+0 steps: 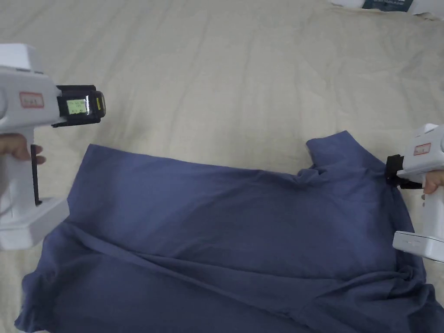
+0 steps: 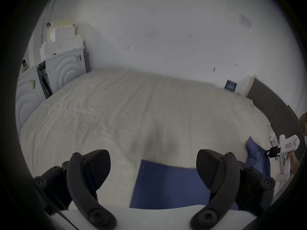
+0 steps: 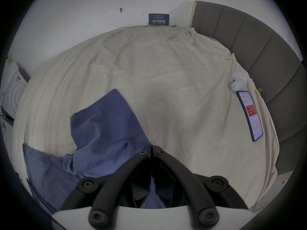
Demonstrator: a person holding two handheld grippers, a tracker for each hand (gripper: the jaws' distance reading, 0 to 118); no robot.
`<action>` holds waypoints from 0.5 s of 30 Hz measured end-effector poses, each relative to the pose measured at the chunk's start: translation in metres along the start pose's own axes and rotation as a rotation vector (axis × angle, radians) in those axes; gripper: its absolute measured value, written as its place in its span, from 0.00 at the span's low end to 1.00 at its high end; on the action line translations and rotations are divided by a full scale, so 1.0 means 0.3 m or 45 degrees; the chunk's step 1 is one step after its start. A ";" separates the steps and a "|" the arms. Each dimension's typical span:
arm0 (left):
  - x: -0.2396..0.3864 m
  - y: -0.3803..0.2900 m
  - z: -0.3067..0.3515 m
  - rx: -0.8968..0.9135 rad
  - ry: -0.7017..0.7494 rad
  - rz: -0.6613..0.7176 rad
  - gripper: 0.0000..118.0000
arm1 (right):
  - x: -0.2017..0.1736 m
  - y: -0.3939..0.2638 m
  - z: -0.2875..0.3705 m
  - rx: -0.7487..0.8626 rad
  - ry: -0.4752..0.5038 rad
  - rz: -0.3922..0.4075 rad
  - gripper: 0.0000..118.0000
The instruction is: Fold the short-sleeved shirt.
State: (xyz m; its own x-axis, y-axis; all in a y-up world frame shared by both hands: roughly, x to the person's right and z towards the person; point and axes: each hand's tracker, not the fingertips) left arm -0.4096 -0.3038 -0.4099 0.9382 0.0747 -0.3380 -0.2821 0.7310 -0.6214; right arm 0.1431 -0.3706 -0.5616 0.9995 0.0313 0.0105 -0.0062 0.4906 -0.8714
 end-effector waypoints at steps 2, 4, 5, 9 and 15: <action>-0.019 0.026 -0.080 -0.105 0.027 -0.050 0.92 | -0.001 -0.002 0.011 0.008 -0.008 0.006 0.00; -0.018 0.018 -0.163 -0.212 0.066 -0.110 0.91 | 0.002 -0.003 0.014 0.013 -0.014 0.007 0.00; -0.001 0.012 -0.186 -0.277 0.075 -0.113 0.89 | 0.004 -0.003 0.014 0.011 -0.014 0.003 0.00; 0.017 -0.021 -0.293 -0.413 0.107 -0.082 0.81 | 0.016 -0.011 0.007 0.003 -0.017 -0.024 0.00; 0.051 -0.067 -0.372 -0.493 0.129 -0.109 0.71 | 0.013 -0.029 -0.011 -0.013 -0.022 -0.007 0.00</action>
State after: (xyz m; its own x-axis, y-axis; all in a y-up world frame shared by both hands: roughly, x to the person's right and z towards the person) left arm -0.4121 -0.3930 -0.4815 0.9425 -0.0564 -0.3293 -0.2767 0.4206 -0.8640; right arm 0.1473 -0.3777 -0.5555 0.9988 0.0434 0.0238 -0.0001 0.4821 -0.8761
